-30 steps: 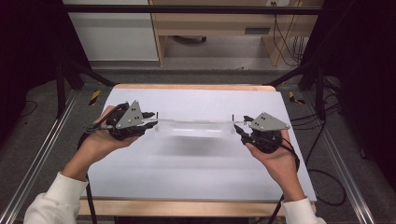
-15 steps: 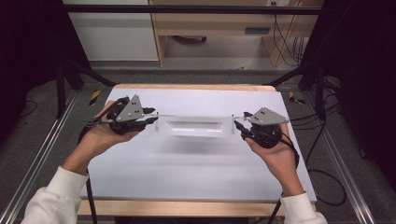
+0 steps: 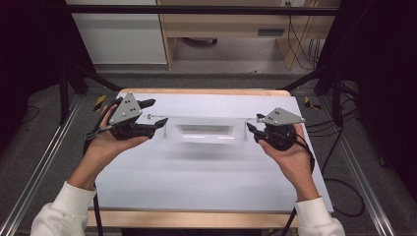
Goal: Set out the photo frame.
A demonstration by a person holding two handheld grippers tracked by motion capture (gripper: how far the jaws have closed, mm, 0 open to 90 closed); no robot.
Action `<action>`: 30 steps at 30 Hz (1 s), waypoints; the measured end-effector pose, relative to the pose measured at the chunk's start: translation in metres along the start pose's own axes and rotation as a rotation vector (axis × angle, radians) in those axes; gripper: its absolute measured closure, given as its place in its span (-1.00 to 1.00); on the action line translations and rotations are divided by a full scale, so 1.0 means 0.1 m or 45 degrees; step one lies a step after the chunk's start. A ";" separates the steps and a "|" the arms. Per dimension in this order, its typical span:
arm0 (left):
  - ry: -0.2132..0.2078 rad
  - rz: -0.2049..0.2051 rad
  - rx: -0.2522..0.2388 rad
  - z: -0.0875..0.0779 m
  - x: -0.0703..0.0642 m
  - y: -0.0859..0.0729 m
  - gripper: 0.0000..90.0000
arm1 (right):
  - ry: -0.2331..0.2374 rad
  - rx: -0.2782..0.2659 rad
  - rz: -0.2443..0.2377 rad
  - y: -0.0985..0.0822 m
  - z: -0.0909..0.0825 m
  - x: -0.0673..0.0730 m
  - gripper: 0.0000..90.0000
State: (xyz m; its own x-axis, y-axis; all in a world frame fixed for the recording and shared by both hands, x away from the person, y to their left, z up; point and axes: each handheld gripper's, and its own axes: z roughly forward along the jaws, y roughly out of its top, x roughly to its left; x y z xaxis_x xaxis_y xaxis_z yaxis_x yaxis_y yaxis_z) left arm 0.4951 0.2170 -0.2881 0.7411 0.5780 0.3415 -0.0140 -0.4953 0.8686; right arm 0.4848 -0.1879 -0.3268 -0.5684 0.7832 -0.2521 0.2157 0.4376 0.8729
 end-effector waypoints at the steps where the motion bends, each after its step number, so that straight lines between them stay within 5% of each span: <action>1: 0.016 -0.005 -0.004 -0.03 -0.01 -0.01 -0.34 | 0.002 -0.006 0.005 0.00 0.01 -0.01 0.23; 7: 0.055 -0.102 -0.016 -0.17 -0.07 -0.06 -0.62 | 0.003 0.002 0.017 0.04 0.04 -0.05 0.22; 15: 0.112 -0.228 0.001 -0.33 -0.12 -0.28 -0.69 | 0.013 -0.003 0.041 0.08 0.09 -0.11 0.21; 24: 0.144 -0.329 0.073 -0.25 -0.18 -0.69 -0.72 | 0.019 -0.005 0.071 0.13 0.15 -0.19 0.20; 30: 0.106 -0.394 0.126 -0.17 -0.29 -0.92 -0.72 | 0.022 -0.016 0.100 0.16 0.20 -0.24 0.19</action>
State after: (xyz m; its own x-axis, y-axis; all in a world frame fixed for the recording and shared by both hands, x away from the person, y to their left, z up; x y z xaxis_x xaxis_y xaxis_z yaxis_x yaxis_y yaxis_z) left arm 0.4634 0.2570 -0.3721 0.6425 0.7599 0.0985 0.2714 -0.3458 0.8982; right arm 0.5176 -0.1909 -0.3153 -0.5636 0.8071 -0.1757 0.2504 0.3697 0.8948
